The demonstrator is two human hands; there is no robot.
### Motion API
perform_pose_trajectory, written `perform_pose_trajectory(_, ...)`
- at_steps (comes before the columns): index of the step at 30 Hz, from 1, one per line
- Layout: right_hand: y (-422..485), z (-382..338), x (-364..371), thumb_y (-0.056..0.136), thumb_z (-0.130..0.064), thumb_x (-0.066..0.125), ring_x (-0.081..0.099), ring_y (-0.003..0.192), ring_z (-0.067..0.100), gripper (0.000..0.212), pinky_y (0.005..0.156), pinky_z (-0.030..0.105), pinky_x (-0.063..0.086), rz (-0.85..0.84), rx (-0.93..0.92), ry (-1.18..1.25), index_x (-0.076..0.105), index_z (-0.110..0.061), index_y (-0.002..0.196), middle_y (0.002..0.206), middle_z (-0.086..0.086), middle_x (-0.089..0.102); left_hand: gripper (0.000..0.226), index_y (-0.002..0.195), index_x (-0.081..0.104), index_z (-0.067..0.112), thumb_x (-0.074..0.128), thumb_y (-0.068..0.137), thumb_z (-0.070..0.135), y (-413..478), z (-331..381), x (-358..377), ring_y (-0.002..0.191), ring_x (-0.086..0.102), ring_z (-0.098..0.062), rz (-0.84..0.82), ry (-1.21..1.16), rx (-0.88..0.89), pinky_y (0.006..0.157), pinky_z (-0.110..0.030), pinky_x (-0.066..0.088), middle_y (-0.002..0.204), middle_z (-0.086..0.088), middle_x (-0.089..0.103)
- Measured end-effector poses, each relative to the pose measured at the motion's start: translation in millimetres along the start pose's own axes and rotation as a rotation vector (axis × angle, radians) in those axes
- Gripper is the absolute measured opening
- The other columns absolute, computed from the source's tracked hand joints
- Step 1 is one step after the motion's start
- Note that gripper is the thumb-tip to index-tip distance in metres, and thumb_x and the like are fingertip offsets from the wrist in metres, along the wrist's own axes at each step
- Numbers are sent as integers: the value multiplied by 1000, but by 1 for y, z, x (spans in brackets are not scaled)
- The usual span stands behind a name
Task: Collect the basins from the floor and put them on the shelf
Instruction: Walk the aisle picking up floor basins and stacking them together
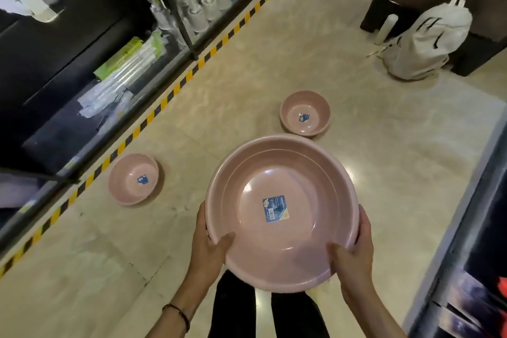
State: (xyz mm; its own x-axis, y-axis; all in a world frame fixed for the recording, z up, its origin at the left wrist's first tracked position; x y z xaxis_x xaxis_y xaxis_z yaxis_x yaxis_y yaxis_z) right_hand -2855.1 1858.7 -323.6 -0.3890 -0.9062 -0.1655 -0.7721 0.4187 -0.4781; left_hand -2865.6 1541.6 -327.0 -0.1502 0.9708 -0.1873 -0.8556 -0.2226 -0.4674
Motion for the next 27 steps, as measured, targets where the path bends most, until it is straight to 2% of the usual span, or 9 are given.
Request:
perform_pose_trajectory(3, 27, 33, 16, 55, -14, 63, 67, 119, 10, 93, 88, 37, 60, -23, 46, -25, 57, -41, 144, 131, -13, 68, 88, 156, 45, 41, 77, 82, 6, 36, -33, 2, 134, 61, -13, -17, 11, -34, 112, -54, 51, 146, 13, 62)
perform_pose_trajectory(5, 44, 64, 25, 53, -10, 60, 67, 119, 17, 92, 83, 33, 57, -8, 108, -39, 60, -43, 139, 127, -13, 71, 88, 153, 46, 45, 77, 86, -3, 63, -60, 2, 134, 62, -14, -40, 21, -42, 112, -53, 52, 147, 13, 62)
perform_pose_trajectory(10, 91, 147, 52, 58, -8, 60, 67, 120, 17, 90, 87, 35, 56, 20, 173, -100, 59, -33, 144, 131, -10, 71, 89, 147, 50, 54, 81, 86, -3, 136, -135, 10, 125, 67, -9, -98, 37, -65, 95, -30, 62, 139, 17, 66)
perform_pose_trajectory(14, 131, 214, 75, 63, -8, 56, 66, 118, 10, 88, 85, 28, 55, 38, 213, -117, 57, -31, 148, 136, -6, 69, 83, 150, 49, 48, 84, 83, 13, 186, -199, 24, 122, 69, -8, -114, 29, -91, 90, -26, 62, 139, 15, 67)
perform_pose_trajectory(18, 174, 281, 95, 62, -7, 57, 66, 118, 16, 93, 84, 30, 54, 40, 247, -133, 54, -27, 153, 137, 0, 69, 82, 155, 46, 42, 83, 91, 5, 231, -273, 42, 122, 69, -11, -124, 20, -114, 88, -25, 62, 140, 11, 67)
perform_pose_trajectory(21, 208, 331, 107, 62, -3, 59, 69, 100, -2, 89, 77, 26, 55, 6, 256, -172, 58, -28, 148, 123, -11, 73, 83, 156, 46, 41, 80, 92, 1, 262, -332, 52, 122, 69, -10, -102, 16, -143, 88, -22, 61, 139, 12, 67)
perform_pose_trajectory(23, 227, 364, 116, 68, 10, 64, 68, 88, -8, 83, 67, 18, 57, -23, 263, -195, 61, -32, 139, 109, -20, 75, 82, 155, 46, 43, 80, 92, 1, 281, -368, 57, 120, 70, -8, -90, 15, -150, 87, -21, 61, 137, 15, 67)
perform_pose_trajectory(25, 242, 394, 123, 74, 25, 61, 68, 88, -7, 85, 67, 16, 59, -32, 266, -223, 61, -35, 134, 105, -23, 74, 82, 155, 46, 43, 79, 93, 0, 297, -401, 60, 119, 70, -6, -77, 22, -163, 86, -21, 62, 136, 17, 67)
perform_pose_trajectory(27, 257, 419, 131, 72, 18, 66, 67, 89, -7, 82, 66, 16, 59, -39, 255, -222, 61, -35, 135, 105, -23, 72, 83, 156, 45, 42, 77, 93, -2, 310, -430, 62, 120, 68, -5, -56, 24, -173, 88, -22, 62, 135, 21, 66)
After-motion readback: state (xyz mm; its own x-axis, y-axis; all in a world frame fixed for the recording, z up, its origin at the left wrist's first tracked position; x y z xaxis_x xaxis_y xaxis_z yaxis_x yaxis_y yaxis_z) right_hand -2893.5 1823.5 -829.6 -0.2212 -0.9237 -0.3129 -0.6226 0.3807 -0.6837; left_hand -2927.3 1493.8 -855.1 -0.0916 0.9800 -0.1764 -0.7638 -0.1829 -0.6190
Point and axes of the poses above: each hand's wrist, its own y-axis towards the middle knuckle, its own x-axis out of the palm, z = x × y, the point moved 7 cm from there along y, towards the middle knuckle
